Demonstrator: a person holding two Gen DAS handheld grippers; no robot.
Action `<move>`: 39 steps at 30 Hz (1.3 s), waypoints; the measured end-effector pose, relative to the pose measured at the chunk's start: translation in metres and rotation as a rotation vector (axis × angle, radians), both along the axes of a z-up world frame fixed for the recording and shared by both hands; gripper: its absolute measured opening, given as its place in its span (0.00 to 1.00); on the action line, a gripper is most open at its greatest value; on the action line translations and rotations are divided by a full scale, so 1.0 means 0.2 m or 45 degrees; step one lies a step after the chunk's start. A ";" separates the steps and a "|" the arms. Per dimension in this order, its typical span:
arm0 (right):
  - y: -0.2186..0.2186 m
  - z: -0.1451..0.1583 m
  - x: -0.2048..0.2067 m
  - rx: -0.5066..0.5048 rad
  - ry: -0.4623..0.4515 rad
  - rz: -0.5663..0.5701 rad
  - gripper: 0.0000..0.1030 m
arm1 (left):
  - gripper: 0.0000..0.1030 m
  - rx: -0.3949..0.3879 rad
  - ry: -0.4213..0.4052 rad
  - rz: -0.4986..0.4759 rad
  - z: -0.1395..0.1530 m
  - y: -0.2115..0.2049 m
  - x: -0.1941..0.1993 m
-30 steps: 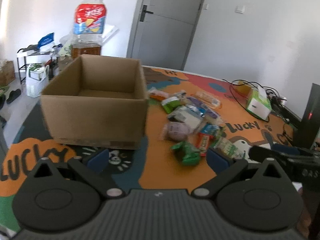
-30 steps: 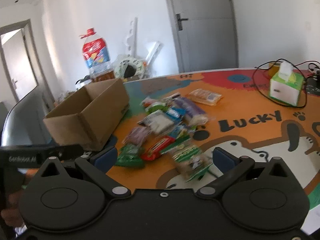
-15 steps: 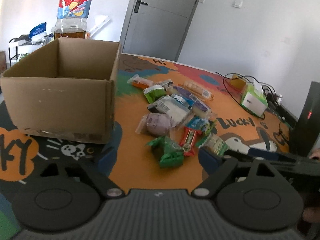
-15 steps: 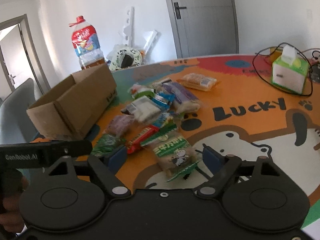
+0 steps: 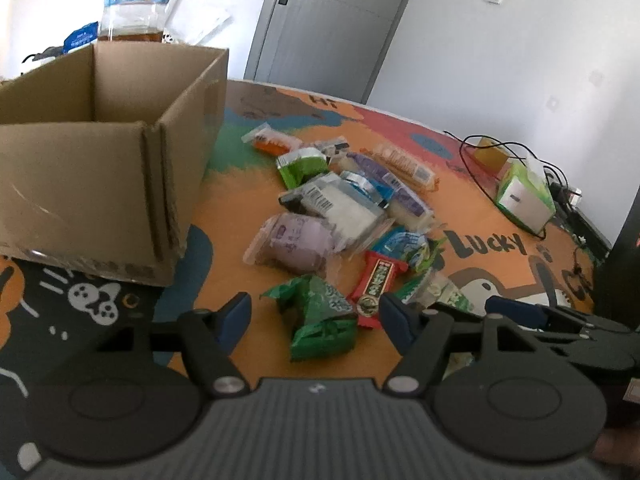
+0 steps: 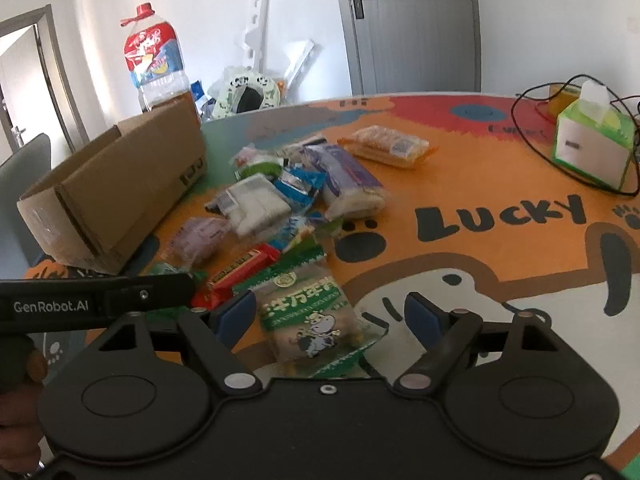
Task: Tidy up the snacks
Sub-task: 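Grasp the green snack packet with the left tool while the right tool grasps the green-white biscuit packet, then carry both packets to the cardboard box and open the left tool to drop the green packet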
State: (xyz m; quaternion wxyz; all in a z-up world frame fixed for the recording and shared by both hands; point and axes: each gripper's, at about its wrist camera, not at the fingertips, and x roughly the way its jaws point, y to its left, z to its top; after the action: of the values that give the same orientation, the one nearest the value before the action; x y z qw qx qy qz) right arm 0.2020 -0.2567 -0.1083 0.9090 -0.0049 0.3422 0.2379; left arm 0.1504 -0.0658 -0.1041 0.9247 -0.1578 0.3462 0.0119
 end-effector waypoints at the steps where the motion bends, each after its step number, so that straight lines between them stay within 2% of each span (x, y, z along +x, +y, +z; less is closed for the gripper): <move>1: 0.00 0.00 0.00 -0.003 0.000 -0.001 0.79 | 0.67 0.002 0.001 -0.002 -0.01 0.00 0.01; 7: 0.00 -0.02 -0.01 -0.029 0.001 0.025 0.80 | 0.61 0.075 -0.015 0.012 -0.02 -0.03 0.02; 11: 0.04 -0.02 -0.02 -0.060 -0.007 0.059 0.82 | 0.40 0.115 -0.030 0.018 -0.03 -0.02 -0.01; 15: 0.10 -0.03 -0.01 -0.099 -0.031 0.067 0.86 | 0.33 0.081 -0.037 -0.001 -0.02 0.01 -0.04; 17: 0.13 -0.04 -0.01 -0.124 -0.051 0.077 0.84 | 0.32 0.068 -0.045 -0.001 -0.01 0.03 -0.05; 19: 0.14 -0.04 -0.01 -0.153 -0.072 0.061 0.77 | 0.31 0.061 -0.056 0.002 0.00 0.05 -0.07; 21: 0.15 -0.04 -0.02 -0.180 -0.097 0.039 0.58 | 0.31 0.056 -0.070 0.005 0.01 0.06 -0.09; 23: 0.13 -0.03 -0.02 -0.173 -0.101 0.022 0.48 | 0.31 0.054 -0.077 0.003 0.02 0.06 -0.10; 30: 0.09 -0.01 -0.05 -0.084 -0.068 0.017 0.48 | 0.31 0.028 -0.092 -0.007 0.04 0.09 -0.16; 39: 0.11 0.12 -0.11 -0.024 -0.146 0.028 0.48 | 0.31 0.055 -0.181 -0.005 0.15 0.10 -0.24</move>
State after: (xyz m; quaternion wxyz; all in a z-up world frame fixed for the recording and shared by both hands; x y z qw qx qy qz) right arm 0.1795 -0.2343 -0.0851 0.9244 -0.0307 0.2917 0.2439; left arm 0.1031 -0.0457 -0.0735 0.9502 -0.1377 0.2795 0.0064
